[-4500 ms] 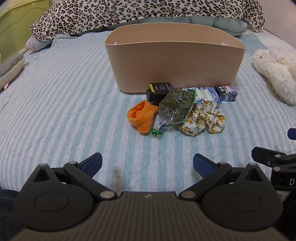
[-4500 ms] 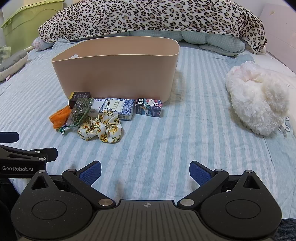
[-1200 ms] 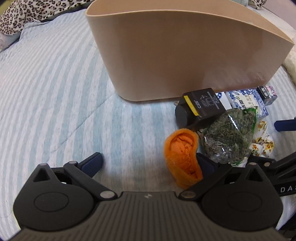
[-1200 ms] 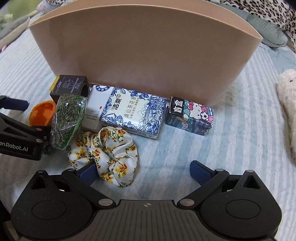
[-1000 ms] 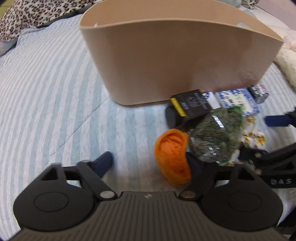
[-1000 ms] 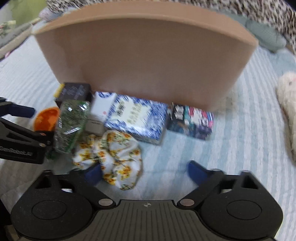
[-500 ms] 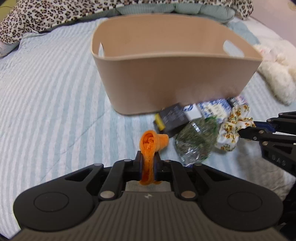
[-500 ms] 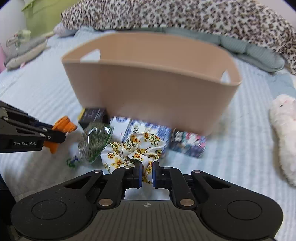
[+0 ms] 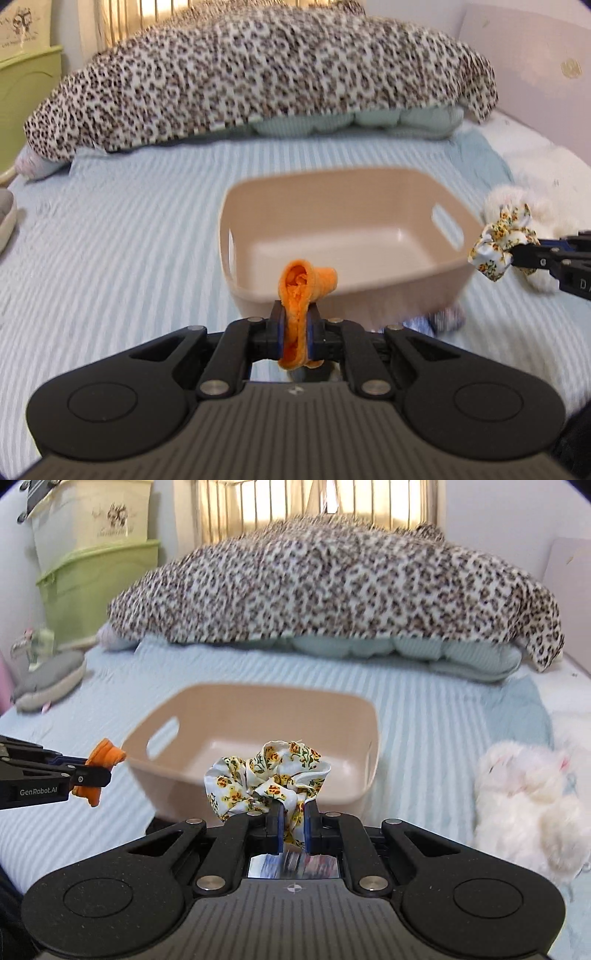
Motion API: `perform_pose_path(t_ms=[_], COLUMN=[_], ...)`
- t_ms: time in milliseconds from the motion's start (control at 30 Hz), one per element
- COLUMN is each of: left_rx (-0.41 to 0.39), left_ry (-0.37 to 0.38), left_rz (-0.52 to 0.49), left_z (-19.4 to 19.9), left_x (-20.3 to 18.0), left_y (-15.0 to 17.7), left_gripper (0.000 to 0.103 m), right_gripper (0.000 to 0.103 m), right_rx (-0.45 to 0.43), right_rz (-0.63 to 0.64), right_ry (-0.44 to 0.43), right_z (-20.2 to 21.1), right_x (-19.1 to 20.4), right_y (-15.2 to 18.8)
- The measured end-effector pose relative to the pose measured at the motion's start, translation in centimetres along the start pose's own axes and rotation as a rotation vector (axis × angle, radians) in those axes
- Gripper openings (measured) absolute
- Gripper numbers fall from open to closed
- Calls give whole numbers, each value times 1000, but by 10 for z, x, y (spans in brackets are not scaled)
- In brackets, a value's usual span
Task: Organize objects
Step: 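Carry sock and scrunchie over the basket and open both tools to drop them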
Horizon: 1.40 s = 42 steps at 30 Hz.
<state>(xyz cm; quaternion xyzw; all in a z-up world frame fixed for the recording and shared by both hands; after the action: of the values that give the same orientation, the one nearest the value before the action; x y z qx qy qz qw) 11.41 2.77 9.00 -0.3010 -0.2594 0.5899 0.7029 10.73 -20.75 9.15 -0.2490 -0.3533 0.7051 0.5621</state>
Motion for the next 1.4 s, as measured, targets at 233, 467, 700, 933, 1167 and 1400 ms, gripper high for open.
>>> perform_pose_path(t_ms=[233, 467, 700, 933, 1167, 1400], left_rx=[-51, 32, 147, 167, 53, 8], left_ry=[-20, -34, -62, -85, -88, -116], left_rz=[-12, -17, -42, -75, -109, -83], left_z=[-28, -94, -143, -153, -121, -85], left_x=[-11, -27, -37, -36, -42, -37], left_y=[-40, -52, -39, -24, -29, -32], left_gripper=[12, 12, 12, 14, 78, 87], right_gripper=[9, 9, 10, 16, 65, 90], right_rx=[-27, 51, 155, 172, 123, 85], right_rz=[-32, -20, 59, 81, 71, 29], right_ry=[25, 51, 70, 79, 85, 74], right_z=[-26, -80, -121, -131, -114, -78], right_x=[-13, -15, -2, 3, 5, -1], right_y=[-29, -43, -31, -16, -13, -22])
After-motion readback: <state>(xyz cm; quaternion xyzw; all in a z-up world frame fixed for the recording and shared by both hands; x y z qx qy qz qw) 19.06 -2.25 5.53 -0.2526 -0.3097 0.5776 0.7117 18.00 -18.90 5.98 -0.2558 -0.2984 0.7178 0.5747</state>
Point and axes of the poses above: each gripper's, at about its wrist camera, not at the fingertips, and z roughly against the way its jaws point, x to its left, y to its underside, the point moved 2 cm from there along -z, roughly the way its jaws point
